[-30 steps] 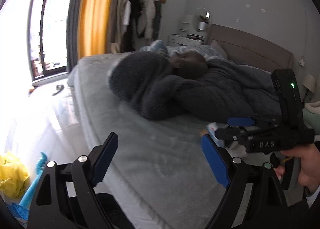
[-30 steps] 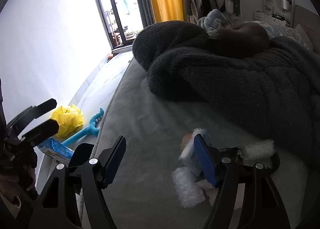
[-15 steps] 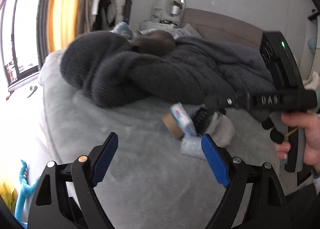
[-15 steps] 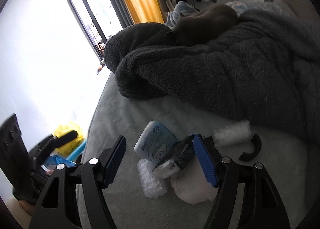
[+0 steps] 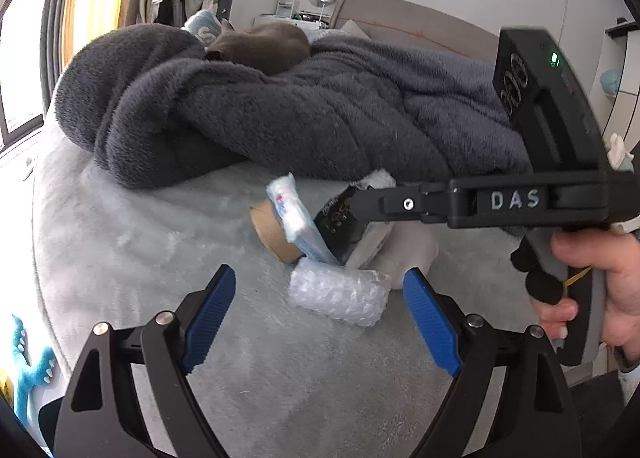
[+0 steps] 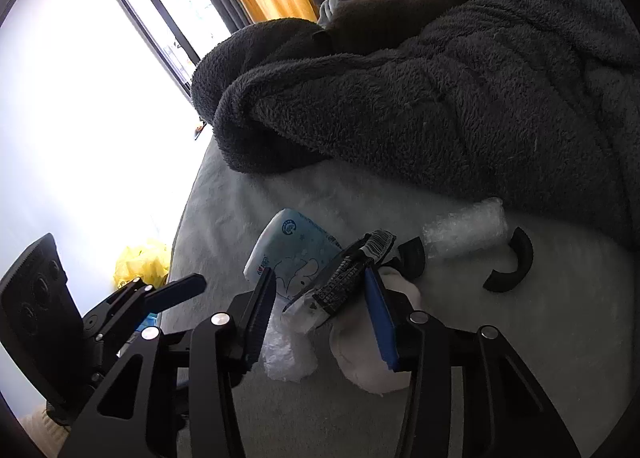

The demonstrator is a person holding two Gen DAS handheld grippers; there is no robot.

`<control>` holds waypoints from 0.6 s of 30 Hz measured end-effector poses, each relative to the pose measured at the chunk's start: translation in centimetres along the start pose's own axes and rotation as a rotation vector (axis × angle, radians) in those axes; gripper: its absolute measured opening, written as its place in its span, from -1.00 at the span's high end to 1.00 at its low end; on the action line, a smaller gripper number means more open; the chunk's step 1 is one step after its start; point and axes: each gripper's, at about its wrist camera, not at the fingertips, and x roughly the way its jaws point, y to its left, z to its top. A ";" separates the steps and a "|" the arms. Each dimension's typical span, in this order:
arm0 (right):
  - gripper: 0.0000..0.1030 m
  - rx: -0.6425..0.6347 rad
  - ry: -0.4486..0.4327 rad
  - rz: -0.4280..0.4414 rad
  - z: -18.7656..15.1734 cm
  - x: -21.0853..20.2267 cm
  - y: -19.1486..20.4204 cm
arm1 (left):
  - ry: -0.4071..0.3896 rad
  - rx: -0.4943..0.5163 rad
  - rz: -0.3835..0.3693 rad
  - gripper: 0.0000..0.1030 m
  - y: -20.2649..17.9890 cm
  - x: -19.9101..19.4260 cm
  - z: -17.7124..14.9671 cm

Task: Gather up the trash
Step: 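Grasp the bubble-wrap roll with the left tool while the right tool grasps the black Face pack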

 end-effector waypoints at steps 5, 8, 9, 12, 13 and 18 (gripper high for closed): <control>0.26 0.012 0.015 -0.016 -0.2 0.1 0.0 | 0.022 -0.010 -0.003 -0.70 -0.2 1.2 -0.2; 0.32 0.012 0.023 -0.024 -0.3 0.3 -0.1 | 0.036 -0.017 -0.004 -0.70 -0.3 1.7 -0.2; 0.34 0.008 0.025 -0.030 -0.3 0.3 -0.1 | 0.039 -0.017 -0.005 -0.70 -0.3 1.8 -0.3; 0.44 0.006 0.032 -0.040 -0.4 0.4 -0.3 | 0.047 -0.022 -0.011 -0.64 -0.3 2.3 -0.3; 0.49 0.007 0.034 -0.042 -0.4 0.4 -0.4 | 0.049 -0.024 -0.013 -0.63 -0.3 2.4 -0.3; 0.70 -0.017 0.015 -0.059 -0.6 0.0 -0.5 | 0.064 -0.026 -0.018 -0.54 -0.4 3.0 -0.5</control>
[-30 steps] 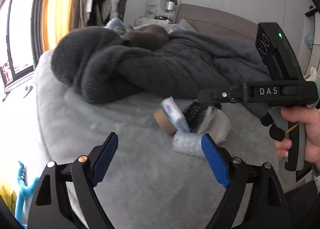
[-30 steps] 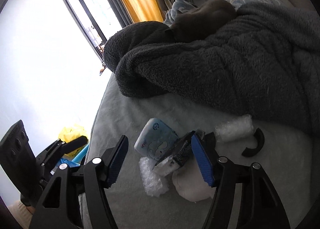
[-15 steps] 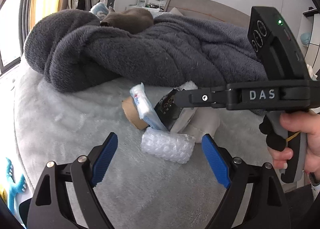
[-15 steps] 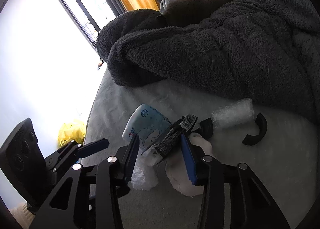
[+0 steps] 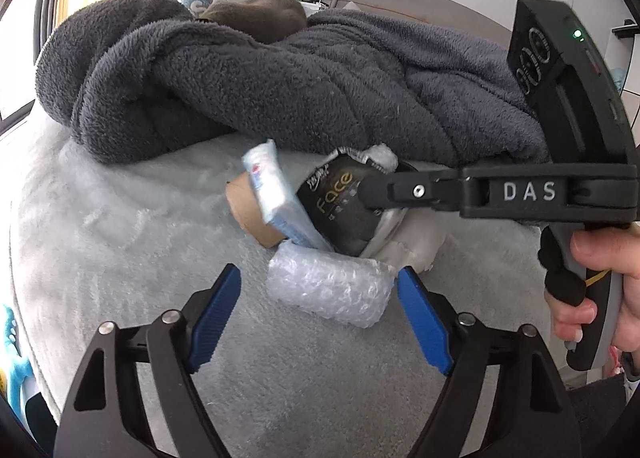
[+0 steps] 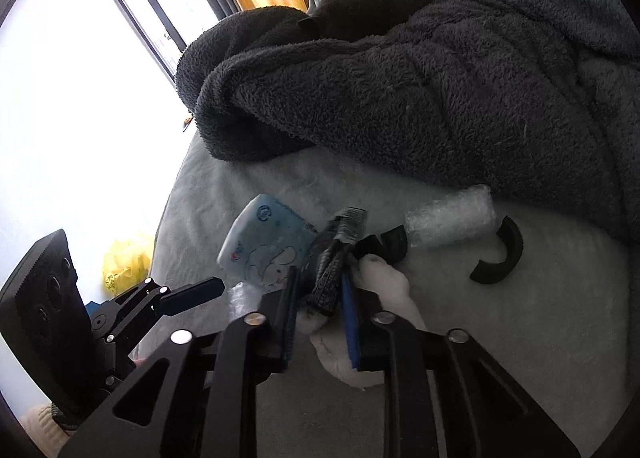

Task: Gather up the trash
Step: 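Grasp the bubble-wrap roll with the left tool while the right tool grasps the black Face pack, then carry both items to the black bin and open the left tool over it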

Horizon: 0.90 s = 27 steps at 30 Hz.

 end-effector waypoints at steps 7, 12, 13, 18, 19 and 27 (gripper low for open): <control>0.73 -0.004 -0.031 0.007 0.1 -1.3 -0.1 | 0.014 -0.004 -0.015 -0.28 -0.4 0.5 -0.1; 0.74 0.005 -0.072 0.025 0.4 -2.5 0.2 | 0.026 -0.027 -0.016 -0.26 -0.2 0.7 -0.3; 0.75 0.003 -0.080 0.029 0.5 -2.7 0.4 | 0.024 -0.035 -0.019 -0.25 -0.2 0.5 -0.3; 0.76 -0.024 -0.097 0.031 1.0 -3.0 1.8 | -0.008 -0.042 -0.010 -0.22 -0.1 -0.9 -0.1; 0.76 -0.032 -0.093 0.026 1.1 -2.9 2.0 | -0.013 -0.042 -0.005 -0.22 0.0 -1.1 -0.1; 0.79 -0.072 -0.140 -0.016 1.9 -3.2 3.4 | -0.074 -0.062 0.016 -0.22 1.4 -4.2 0.2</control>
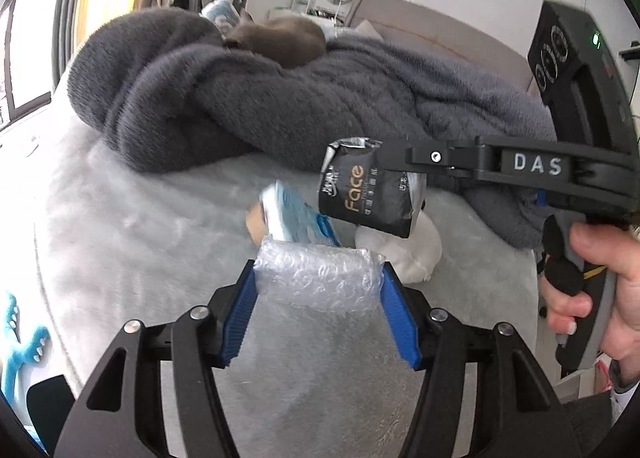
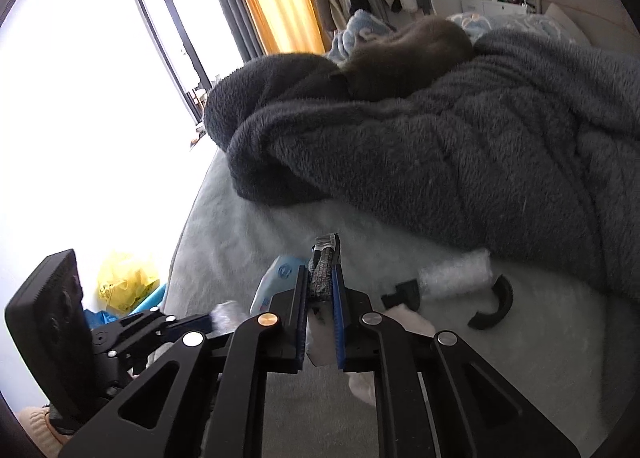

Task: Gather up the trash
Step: 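Carry both items to the black bin and open the left tool over it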

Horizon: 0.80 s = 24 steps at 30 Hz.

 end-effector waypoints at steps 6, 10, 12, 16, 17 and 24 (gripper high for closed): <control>0.79 -0.015 -0.010 0.022 0.8 0.7 1.8 | -0.049 -0.027 0.056 -0.22 1.9 -2.3 0.4; 0.79 -0.037 -0.010 0.048 1.0 1.7 3.5 | -0.035 -0.061 0.115 -0.22 3.8 -3.1 0.2; 0.79 -0.049 -0.012 0.060 1.1 2.1 4.4 | -0.033 -0.076 0.142 -0.22 4.9 -3.7 0.0; 0.79 -0.079 -0.022 0.078 1.2 2.6 6.1 | -0.029 -0.112 0.194 -0.22 7.1 -4.7 -0.2; 0.79 -0.091 -0.027 0.085 1.3 2.8 6.6 | -0.028 -0.121 0.205 -0.22 7.6 -5.0 -0.3; 0.79 -0.136 -0.024 0.127 1.3 3.8 9.3 | -0.034 -0.161 0.264 -0.22 10.3 -7.2 -1.1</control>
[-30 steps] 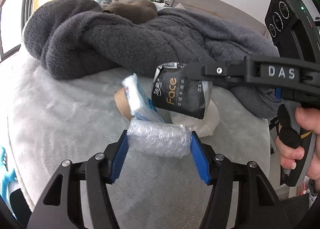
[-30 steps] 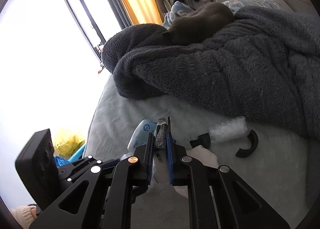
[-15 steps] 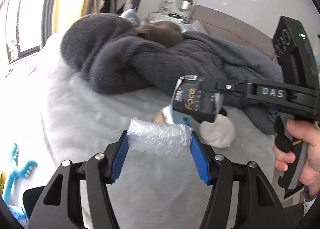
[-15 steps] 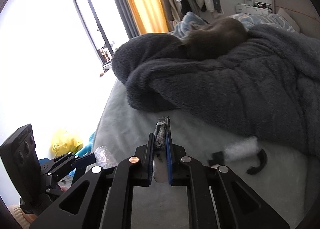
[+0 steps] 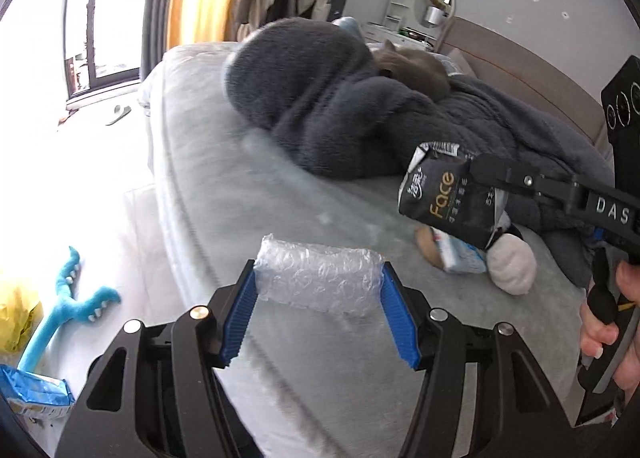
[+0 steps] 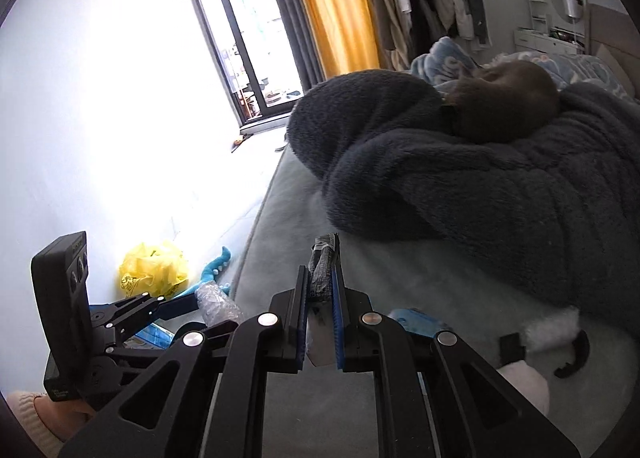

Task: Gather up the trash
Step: 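Carry both items to the black bin and open the left tool over it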

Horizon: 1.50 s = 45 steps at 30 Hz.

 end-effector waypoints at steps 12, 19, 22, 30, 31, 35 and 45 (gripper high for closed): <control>0.79 -0.055 0.022 0.093 0.7 3.4 5.7 | 0.052 -0.037 0.091 -0.22 5.0 -1.2 -0.7; 0.79 -0.097 0.049 0.144 0.6 5.6 9.2 | 0.109 -0.089 0.148 -0.22 8.6 -1.7 -1.6; 0.79 -0.120 0.066 0.158 0.3 6.5 10.8 | 0.130 -0.101 0.164 -0.22 9.9 -2.1 -2.0; 0.79 -0.176 0.115 0.197 -0.5 9.2 14.0 | 0.208 -0.122 0.198 -0.22 12.9 -2.6 -3.5; 0.79 -0.180 0.120 0.202 -0.6 9.5 14.4 | 0.224 -0.124 0.200 -0.22 13.2 -2.6 -3.7; 0.79 -0.202 0.146 0.213 -1.3 10.6 15.7 | 0.295 -0.145 0.195 -0.22 14.8 -2.3 -5.0; 0.79 -0.246 0.271 0.230 -4.1 14.4 18.7 | 0.448 -0.189 0.184 -0.23 18.1 -2.0 -8.2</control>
